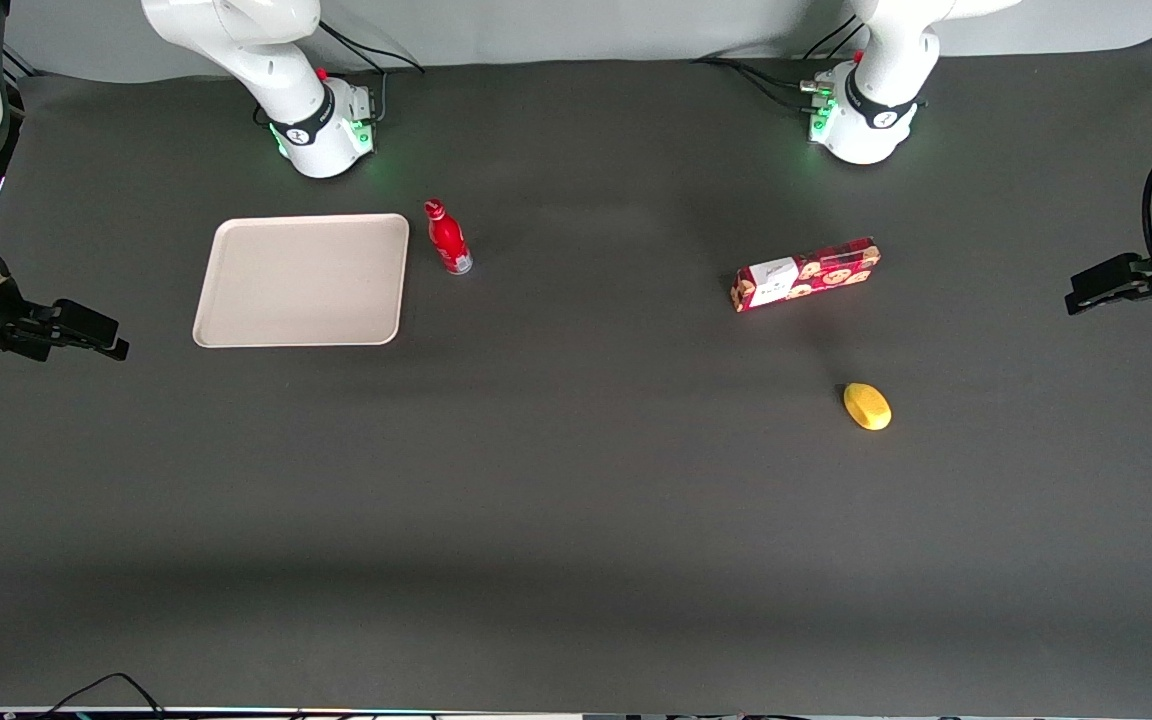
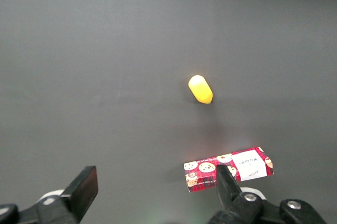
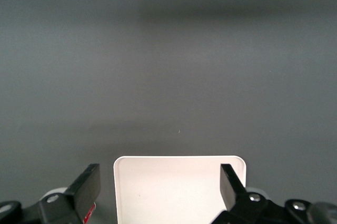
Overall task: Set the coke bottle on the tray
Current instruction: 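Move the right gripper over the tray toward the red Coca-Cola bottle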
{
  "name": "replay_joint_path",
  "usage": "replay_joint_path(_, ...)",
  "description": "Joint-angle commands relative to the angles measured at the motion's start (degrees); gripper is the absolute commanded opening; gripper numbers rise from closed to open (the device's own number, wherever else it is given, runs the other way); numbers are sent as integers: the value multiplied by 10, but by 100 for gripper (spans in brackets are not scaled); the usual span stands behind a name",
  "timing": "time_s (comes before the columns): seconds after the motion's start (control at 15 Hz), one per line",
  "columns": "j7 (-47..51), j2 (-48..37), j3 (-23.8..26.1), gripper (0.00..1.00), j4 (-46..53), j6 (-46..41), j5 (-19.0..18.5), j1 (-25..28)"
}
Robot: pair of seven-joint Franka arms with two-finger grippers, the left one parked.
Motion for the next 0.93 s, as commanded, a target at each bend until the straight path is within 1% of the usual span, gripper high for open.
replay_joint_path(0.0, 10, -8, -1, 100, -3, -8, -7, 1)
replay_joint_path(0.13, 23, -6, -2, 100, -1, -8, -7, 3)
replay_joint_path(0.2, 46, -6, 0, 100, -2, -8, -7, 5)
replay_joint_path(0.33, 57, -10, 9, 100, -24, -9, 1, 8)
replay_joint_path(0.47, 80, -48, 49, 100, -93, 22, 6, 3)
replay_joint_path(0.6, 106, -95, 83, 100, -184, 66, 6, 3)
replay_joint_path(0.73, 127, -124, 122, 100, -255, 94, 10, 4)
replay_joint_path(0.87, 168, -154, 175, 100, -316, 128, 20, 4)
